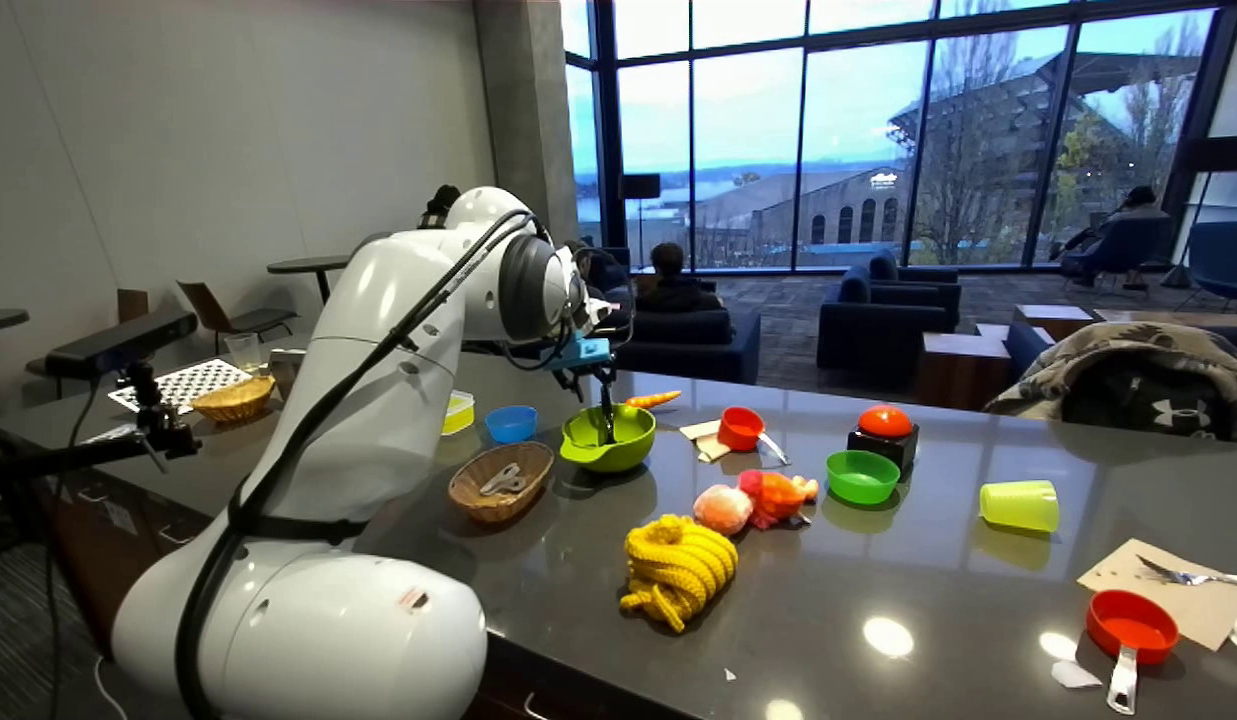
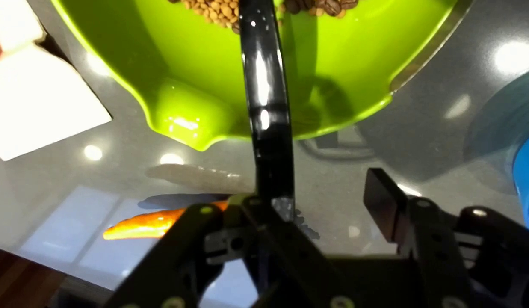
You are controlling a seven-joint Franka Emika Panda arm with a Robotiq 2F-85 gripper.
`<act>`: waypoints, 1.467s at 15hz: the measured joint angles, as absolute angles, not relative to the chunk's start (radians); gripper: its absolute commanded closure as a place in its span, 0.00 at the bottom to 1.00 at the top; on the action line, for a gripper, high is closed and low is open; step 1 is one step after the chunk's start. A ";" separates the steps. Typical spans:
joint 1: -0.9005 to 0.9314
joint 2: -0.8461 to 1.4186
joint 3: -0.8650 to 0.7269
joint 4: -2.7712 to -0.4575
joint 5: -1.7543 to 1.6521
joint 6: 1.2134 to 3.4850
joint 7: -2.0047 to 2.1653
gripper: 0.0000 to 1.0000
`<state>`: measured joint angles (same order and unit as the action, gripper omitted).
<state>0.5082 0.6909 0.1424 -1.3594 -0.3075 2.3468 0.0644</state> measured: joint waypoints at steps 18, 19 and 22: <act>0.484 0.692 0.152 -1.353 -0.274 2.349 0.063 1.00; 0.483 0.692 0.154 -1.351 -0.273 2.349 0.062 1.00; 0.479 0.692 0.165 -1.343 -0.272 2.355 0.056 1.00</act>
